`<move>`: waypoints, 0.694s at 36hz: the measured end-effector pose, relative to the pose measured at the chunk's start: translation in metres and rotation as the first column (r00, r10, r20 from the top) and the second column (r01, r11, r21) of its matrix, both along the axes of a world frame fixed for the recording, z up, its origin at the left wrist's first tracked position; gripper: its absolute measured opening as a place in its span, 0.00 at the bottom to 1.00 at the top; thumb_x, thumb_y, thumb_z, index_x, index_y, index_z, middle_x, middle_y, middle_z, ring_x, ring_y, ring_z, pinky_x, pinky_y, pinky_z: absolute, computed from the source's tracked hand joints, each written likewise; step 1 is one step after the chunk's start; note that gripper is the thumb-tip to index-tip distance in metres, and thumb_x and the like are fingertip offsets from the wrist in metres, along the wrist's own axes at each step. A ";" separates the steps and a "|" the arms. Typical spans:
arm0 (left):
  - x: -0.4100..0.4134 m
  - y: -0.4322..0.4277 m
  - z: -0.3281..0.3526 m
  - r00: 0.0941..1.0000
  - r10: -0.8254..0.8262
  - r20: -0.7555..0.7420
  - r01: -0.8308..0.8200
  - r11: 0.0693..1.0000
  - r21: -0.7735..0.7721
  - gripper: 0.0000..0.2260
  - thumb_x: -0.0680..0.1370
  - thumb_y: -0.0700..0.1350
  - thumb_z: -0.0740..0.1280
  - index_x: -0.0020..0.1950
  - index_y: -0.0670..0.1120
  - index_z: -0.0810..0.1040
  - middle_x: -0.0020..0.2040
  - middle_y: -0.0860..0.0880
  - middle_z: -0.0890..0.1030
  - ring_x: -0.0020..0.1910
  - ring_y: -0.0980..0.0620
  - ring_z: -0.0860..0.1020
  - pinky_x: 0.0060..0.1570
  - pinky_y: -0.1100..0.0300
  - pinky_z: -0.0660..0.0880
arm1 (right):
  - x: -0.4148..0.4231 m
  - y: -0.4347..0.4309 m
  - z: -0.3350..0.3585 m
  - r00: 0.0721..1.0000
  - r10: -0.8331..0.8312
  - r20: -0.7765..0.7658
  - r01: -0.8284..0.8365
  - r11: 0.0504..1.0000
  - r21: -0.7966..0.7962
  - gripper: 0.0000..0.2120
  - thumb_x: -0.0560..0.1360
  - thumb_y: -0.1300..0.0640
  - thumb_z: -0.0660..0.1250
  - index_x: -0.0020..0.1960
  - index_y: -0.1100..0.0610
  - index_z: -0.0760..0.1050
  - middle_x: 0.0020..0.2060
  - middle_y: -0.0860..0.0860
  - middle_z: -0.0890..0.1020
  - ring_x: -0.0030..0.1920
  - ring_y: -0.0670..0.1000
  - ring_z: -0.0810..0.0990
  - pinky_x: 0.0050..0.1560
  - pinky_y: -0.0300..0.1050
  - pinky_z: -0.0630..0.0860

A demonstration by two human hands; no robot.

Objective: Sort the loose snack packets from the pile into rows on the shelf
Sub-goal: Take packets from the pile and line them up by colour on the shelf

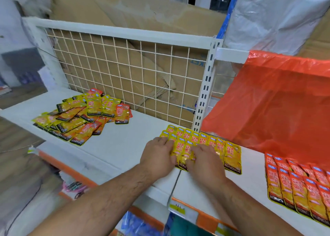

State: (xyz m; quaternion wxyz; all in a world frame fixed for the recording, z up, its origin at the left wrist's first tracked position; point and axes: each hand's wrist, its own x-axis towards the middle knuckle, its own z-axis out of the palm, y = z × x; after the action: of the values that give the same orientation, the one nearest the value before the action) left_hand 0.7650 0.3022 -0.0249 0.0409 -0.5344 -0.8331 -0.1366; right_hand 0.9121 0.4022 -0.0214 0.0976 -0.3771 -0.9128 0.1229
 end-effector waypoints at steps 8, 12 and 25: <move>-0.020 -0.058 -0.008 0.992 0.123 -0.012 -0.123 0.992 -0.004 0.24 0.68 0.57 0.58 0.56 0.45 0.80 0.50 0.46 0.82 0.49 0.44 0.79 0.52 0.50 0.77 | -0.042 -0.028 -0.010 0.978 0.202 0.049 -0.200 0.979 -0.035 0.27 0.77 0.44 0.63 0.74 0.51 0.68 0.71 0.51 0.71 0.71 0.55 0.65 0.71 0.46 0.63; -0.036 -0.081 -0.008 0.982 0.186 -0.018 -0.187 0.982 -0.035 0.26 0.70 0.59 0.56 0.58 0.45 0.80 0.53 0.46 0.81 0.51 0.44 0.79 0.55 0.50 0.76 | -0.065 -0.043 -0.011 0.966 0.255 0.052 -0.253 0.966 -0.045 0.28 0.76 0.43 0.63 0.74 0.50 0.68 0.72 0.50 0.69 0.72 0.55 0.64 0.72 0.45 0.62; -0.147 -0.133 -0.010 0.974 0.217 0.069 -0.216 0.976 -0.017 0.27 0.77 0.57 0.61 0.73 0.47 0.70 0.71 0.46 0.72 0.69 0.45 0.69 0.71 0.54 0.61 | -0.182 -0.090 -0.008 0.953 0.290 0.086 -0.286 0.957 -0.053 0.27 0.77 0.44 0.62 0.75 0.50 0.67 0.73 0.50 0.69 0.73 0.54 0.64 0.73 0.46 0.62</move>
State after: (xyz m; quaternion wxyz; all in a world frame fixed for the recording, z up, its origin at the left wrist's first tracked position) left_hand 0.6181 0.1690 -0.0346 0.0236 -0.4354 -0.8880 -0.1459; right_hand 0.7304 0.3118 -0.0297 0.0286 -0.2470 -0.9590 0.1363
